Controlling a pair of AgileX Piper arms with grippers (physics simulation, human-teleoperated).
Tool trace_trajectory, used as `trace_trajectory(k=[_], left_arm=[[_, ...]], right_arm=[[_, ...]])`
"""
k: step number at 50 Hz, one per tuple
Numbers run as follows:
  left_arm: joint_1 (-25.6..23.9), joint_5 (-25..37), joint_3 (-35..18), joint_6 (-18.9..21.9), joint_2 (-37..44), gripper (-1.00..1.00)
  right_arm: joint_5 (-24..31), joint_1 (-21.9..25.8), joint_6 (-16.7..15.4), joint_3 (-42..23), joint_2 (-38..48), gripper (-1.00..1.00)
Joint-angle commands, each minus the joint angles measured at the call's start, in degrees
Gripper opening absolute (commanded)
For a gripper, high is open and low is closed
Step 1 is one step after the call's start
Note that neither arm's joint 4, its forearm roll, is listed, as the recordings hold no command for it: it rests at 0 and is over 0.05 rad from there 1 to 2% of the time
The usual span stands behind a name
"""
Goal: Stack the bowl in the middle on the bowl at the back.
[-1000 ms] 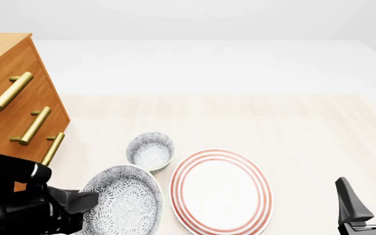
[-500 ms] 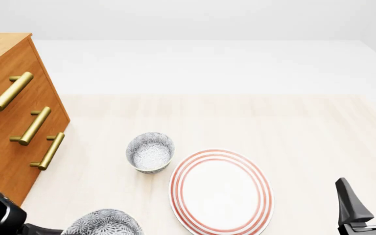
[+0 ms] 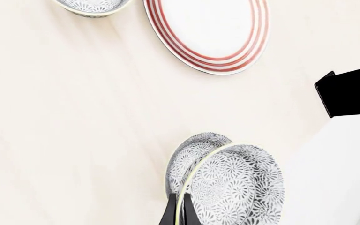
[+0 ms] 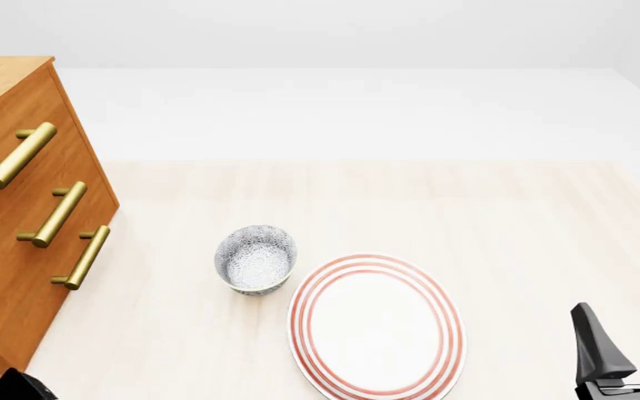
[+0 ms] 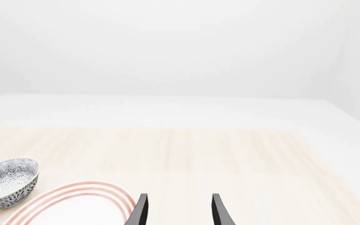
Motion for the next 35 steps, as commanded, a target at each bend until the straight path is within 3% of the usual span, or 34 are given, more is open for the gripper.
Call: trace_trajectory(k=[1,22,23,35], left_arm=[[-3.4,-5.5,4.3,-2.0,2.6,-1.00],[-5.7,-9.7,4.1,-2.7,6.7,-1.00],[-5.7,-9.7,4.0,-2.5,6.7,1.00],[-5.5,-9.4,3.8,-2.1,6.6,1.00]], right_arm=[[0.0,0.0,0.1,0.0,0.0,1.00],[-0.3,0.0,0.1,0.0,0.3,1.00],[-0.4,0.0,0.1,0.0,0.3,1.00],[-0.2,0.1,0.1,0.0,0.2,1.00]])
